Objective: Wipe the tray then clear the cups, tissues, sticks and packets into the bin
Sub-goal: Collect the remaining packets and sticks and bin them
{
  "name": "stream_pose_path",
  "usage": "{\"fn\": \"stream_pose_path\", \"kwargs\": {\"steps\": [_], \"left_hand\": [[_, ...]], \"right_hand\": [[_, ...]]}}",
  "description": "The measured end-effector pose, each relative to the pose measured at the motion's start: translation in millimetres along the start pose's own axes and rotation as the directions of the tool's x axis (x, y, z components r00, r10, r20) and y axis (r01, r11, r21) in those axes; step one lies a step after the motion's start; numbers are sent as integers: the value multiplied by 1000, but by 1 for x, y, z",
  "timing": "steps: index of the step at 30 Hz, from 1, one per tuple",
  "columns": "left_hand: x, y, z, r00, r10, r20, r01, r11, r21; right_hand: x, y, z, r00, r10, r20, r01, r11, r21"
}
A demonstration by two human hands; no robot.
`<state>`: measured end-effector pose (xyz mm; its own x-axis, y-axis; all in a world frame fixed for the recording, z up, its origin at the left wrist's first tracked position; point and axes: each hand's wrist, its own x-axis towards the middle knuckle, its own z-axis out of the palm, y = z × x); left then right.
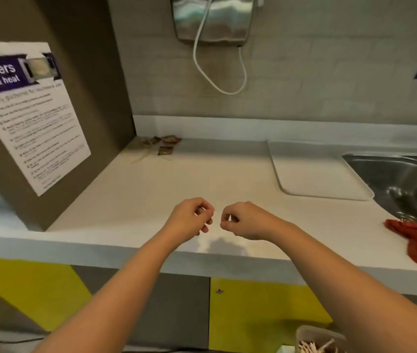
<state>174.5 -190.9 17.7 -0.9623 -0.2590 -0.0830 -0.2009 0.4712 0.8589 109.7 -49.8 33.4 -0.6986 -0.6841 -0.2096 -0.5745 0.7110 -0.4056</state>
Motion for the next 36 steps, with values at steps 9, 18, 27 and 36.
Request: {"fn": "stream_pose_path", "kwargs": {"steps": [9, 18, 27, 36], "left_hand": [[42, -26, -100, 963, 33, -267, -36, 999, -9], [109, -44, -134, 929, -35, -368, 39, 999, 2], [185, -42, -152, 880, -99, -465, 102, 995, -20], [245, -58, -164, 868, -161, -470, 162, 986, -38]], "right_hand": [[92, -65, -16, 969, -77, -236, 86, 996, 28], [175, -63, -30, 962, -141, -234, 142, 990, -15], [273, -28, -63, 966, -191, -176, 194, 981, -3], [360, 2, -59, 999, -48, -6, 49, 998, 26]]}}
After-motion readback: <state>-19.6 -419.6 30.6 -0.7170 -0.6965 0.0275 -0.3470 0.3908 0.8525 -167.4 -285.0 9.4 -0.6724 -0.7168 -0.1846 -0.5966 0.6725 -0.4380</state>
